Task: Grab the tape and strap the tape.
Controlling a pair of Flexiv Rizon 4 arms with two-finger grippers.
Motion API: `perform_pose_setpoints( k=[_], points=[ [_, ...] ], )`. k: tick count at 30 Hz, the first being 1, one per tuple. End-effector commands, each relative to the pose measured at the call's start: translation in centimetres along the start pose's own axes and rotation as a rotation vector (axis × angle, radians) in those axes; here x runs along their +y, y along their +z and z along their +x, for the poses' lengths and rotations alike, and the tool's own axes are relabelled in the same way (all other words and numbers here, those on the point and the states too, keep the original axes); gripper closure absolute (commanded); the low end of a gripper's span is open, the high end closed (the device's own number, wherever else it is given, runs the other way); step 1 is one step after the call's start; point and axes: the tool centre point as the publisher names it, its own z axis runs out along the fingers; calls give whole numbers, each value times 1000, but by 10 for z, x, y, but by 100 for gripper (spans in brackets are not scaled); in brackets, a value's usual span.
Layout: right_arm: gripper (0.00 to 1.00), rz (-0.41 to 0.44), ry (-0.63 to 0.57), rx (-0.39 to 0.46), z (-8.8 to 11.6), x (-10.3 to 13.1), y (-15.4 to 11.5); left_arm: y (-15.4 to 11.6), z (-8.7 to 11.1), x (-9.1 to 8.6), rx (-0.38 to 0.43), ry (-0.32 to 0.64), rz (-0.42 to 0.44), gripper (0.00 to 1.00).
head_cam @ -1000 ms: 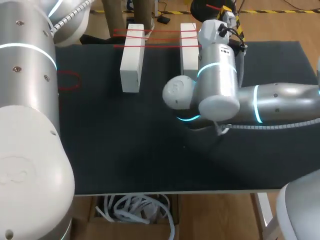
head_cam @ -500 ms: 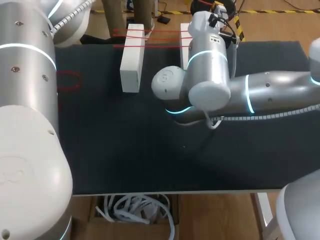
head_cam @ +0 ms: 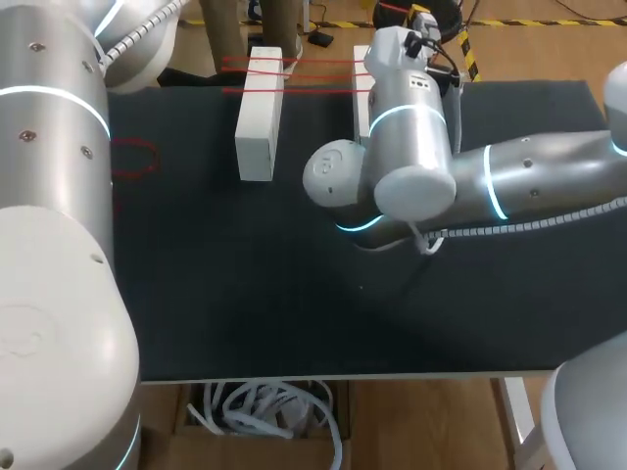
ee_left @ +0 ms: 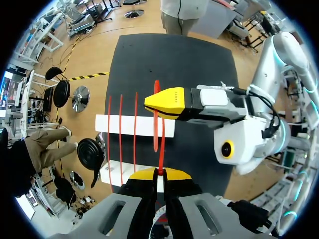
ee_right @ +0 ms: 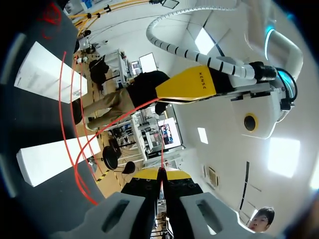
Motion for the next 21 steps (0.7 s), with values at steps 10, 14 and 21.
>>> perform_pose_setpoints(
  k=[10, 14, 21],
  points=[
    [100, -4, -9, -6, 1, 9, -7, -2, -2, -1, 4, 1, -5, 100],
    [100, 0, -9, -11, 1, 10, -11, -2, -2, -1, 4, 1, -5, 100],
    [100, 17, -6, -42, -6, 9, -13, -2, -2, -1, 4, 1, -5, 100]
  ],
)
